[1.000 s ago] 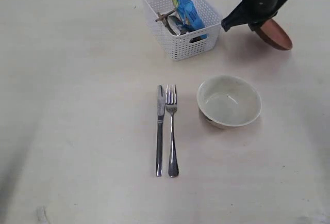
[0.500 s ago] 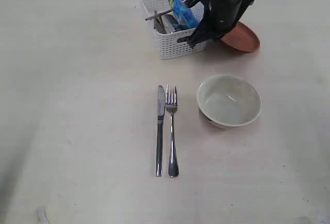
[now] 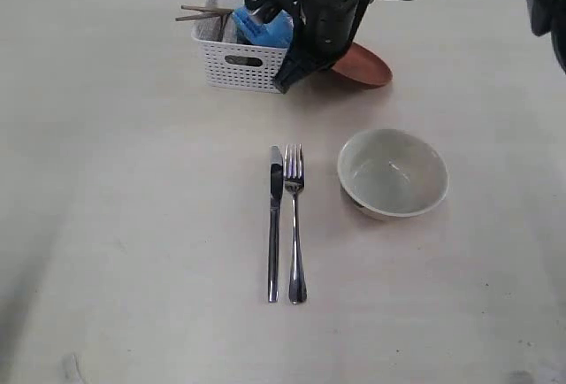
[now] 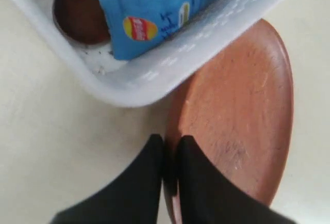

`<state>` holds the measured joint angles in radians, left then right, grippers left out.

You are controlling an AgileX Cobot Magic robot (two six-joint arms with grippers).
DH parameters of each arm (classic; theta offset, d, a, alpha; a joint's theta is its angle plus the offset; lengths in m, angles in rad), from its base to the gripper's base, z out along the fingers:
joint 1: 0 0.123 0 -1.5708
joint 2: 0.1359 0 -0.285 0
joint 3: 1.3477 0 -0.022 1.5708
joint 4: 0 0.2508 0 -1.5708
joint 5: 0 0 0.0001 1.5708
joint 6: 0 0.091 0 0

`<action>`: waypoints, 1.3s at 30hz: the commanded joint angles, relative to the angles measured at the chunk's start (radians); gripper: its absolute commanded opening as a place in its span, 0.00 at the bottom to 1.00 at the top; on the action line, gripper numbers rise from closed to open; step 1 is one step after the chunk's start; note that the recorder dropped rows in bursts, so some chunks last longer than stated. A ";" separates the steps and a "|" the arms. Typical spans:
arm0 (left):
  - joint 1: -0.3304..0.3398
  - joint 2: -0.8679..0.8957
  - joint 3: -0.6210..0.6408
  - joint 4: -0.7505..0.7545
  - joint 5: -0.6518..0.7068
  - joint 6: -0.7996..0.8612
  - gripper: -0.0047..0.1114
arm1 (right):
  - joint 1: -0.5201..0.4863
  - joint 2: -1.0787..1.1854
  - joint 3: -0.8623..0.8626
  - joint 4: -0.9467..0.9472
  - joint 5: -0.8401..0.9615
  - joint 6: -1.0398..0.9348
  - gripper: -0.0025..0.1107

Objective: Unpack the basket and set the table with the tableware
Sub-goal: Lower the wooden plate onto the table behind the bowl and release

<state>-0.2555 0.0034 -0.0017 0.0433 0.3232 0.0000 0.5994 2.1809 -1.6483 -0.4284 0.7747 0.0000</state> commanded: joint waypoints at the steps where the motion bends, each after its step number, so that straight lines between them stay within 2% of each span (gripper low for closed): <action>1: -0.006 -0.003 0.002 0.001 0.001 0.000 0.04 | -0.048 0.002 -0.004 -0.060 0.110 0.020 0.02; 8: -0.006 -0.003 0.002 0.001 0.001 0.000 0.04 | -0.133 0.002 0.013 0.075 0.155 0.023 0.02; 12: -0.006 -0.003 0.002 0.001 0.001 0.000 0.04 | -0.124 -0.003 0.052 0.120 0.177 -0.016 0.02; 16: -0.006 -0.003 0.002 0.001 0.001 0.000 0.04 | -0.115 -0.021 0.100 0.155 0.116 -0.023 0.02; 27: -0.006 -0.003 0.002 0.001 0.001 0.000 0.04 | -0.121 -0.024 0.105 0.198 0.067 -0.015 0.03; 29: -0.006 -0.003 0.002 0.001 0.001 0.000 0.04 | -0.121 -0.024 0.105 0.198 0.076 -0.015 0.09; 34: -0.006 -0.003 0.002 0.001 0.001 0.000 0.04 | -0.121 -0.024 0.103 0.198 0.103 0.000 0.40; 39: -0.006 -0.003 0.002 0.001 0.001 0.000 0.04 | -0.121 -0.057 0.102 0.198 0.140 0.011 0.40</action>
<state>-0.2555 0.0034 -0.0017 0.0433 0.3232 0.0000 0.4845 2.1551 -1.5453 -0.2337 0.8916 0.0000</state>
